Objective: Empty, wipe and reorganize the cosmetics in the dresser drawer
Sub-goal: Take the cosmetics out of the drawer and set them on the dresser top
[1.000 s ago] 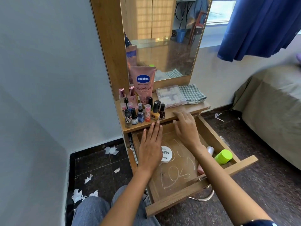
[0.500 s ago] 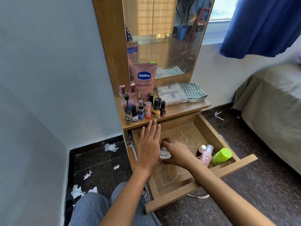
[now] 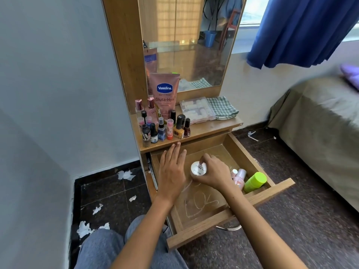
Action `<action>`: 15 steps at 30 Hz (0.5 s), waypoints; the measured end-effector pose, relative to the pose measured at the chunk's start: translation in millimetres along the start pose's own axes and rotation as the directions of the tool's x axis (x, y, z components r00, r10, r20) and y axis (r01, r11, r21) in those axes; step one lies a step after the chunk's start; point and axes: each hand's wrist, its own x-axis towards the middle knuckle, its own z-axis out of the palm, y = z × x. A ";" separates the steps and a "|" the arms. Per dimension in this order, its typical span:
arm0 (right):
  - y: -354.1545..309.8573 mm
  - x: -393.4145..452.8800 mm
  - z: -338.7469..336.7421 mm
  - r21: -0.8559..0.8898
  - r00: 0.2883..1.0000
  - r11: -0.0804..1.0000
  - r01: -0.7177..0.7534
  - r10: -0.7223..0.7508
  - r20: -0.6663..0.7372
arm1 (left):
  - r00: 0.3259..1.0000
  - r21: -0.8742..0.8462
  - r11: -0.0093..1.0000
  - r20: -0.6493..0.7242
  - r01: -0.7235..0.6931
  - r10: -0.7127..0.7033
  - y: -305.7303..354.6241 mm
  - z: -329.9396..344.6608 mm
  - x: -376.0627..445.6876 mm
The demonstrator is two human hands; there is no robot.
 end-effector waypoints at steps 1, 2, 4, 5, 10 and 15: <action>2.9 -0.4 -0.2 0.043 0.999 0.999 -0.018 0.020 -0.045 | 1.000 0.000 1.000 -0.004 -0.001 0.001 0.4 -0.9 0.0; 5.7 -0.3 -0.5 0.079 0.995 0.997 -0.023 0.030 -0.094 | 1.000 0.005 1.000 -0.007 -0.002 0.002 0.6 -1.0 0.2; 7.9 -0.6 -3.4 0.165 0.976 0.986 -0.006 0.041 -0.212 | 1.000 0.016 1.000 -0.018 -0.008 0.008 -0.4 0.4 0.3; 7.1 -0.4 -6.3 0.206 0.959 0.979 0.010 0.049 -0.278 | 0.999 0.015 1.000 -0.029 -0.014 0.014 -1.2 1.7 0.4; 0.5 12.8 -33.4 0.278 0.880 0.950 0.142 0.007 -0.475 | 0.997 0.005 1.000 -0.069 -0.016 0.017 -0.3 2.3 1.4; -18.4 62.1 -66.2 0.284 0.849 0.936 0.209 -0.029 -0.527 | 0.998 0.005 1.000 -0.066 -0.019 0.019 -0.9 3.6 1.7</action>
